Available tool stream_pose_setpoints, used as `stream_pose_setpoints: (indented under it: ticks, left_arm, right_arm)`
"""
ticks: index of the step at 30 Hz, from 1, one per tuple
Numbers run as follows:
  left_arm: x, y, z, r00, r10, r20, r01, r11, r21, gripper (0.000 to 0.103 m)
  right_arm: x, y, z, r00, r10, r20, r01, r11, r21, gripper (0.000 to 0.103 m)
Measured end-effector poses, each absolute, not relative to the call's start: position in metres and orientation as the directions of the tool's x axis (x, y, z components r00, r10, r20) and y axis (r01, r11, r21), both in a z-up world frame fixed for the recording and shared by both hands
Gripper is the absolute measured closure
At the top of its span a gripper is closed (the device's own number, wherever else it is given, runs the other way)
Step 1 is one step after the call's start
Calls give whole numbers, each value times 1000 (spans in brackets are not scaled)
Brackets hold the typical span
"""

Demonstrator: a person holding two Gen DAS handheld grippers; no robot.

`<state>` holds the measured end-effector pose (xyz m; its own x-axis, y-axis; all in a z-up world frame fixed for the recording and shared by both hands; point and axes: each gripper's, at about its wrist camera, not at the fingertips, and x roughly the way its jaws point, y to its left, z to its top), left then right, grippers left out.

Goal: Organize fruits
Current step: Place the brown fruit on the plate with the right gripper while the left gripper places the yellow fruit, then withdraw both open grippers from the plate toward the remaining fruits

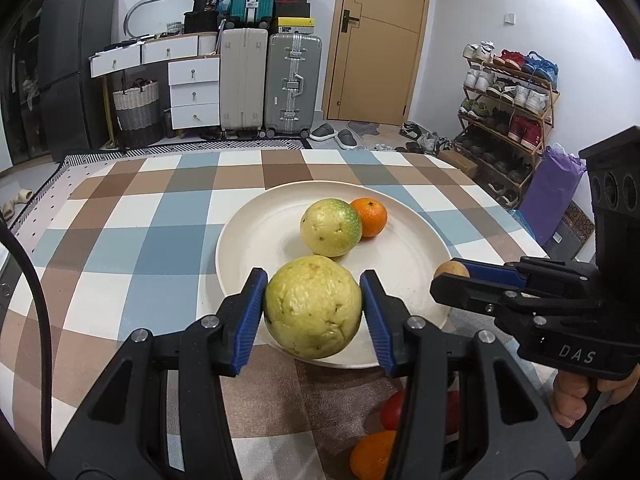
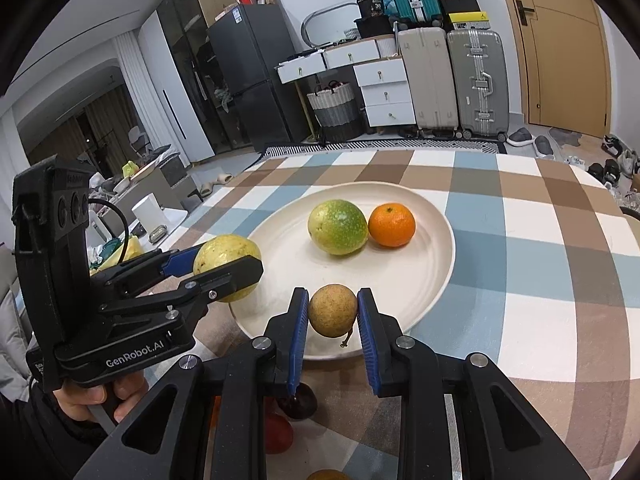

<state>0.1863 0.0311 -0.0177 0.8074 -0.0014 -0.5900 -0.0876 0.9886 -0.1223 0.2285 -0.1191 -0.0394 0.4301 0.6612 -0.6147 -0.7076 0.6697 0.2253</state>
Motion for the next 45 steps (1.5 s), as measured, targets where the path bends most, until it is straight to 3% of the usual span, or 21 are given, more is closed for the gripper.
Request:
stream_pose_setpoints:
  ticks: [21,31,33,38,42,45]
  left_arm:
    - [189,36,-21,795,27,-606,-116,987,-108,58]
    - [182,40,-19,804,45,-593,-139,984,-114,56]
    - [180,41,-20,801,49,-597,-141,984,-109,52]
    - [173,43,-19,801,63,-595,-156,982,-107,20]
    - [164,45,-16,806,71,-587,-167,980,-110,17]
    - [158,46,-15,808,68,-585,-169,978,-120,8]
  right_arm:
    - [228,-117,-46,475,613,-631,-683,709,176,76]
    - [224,-123,-44,494,616,-614,-682,712,166,41]
    - [222,-125,-43,500,618,-607,-680,714,166,29]
    - [219,-128,-40,516,616,-595,-678,719,157,15]
    - [218,-131,-39,525,608,-596,-671,726,149,10]
    - [217,-135,-38,529,608,-592,-668,728,151,4]
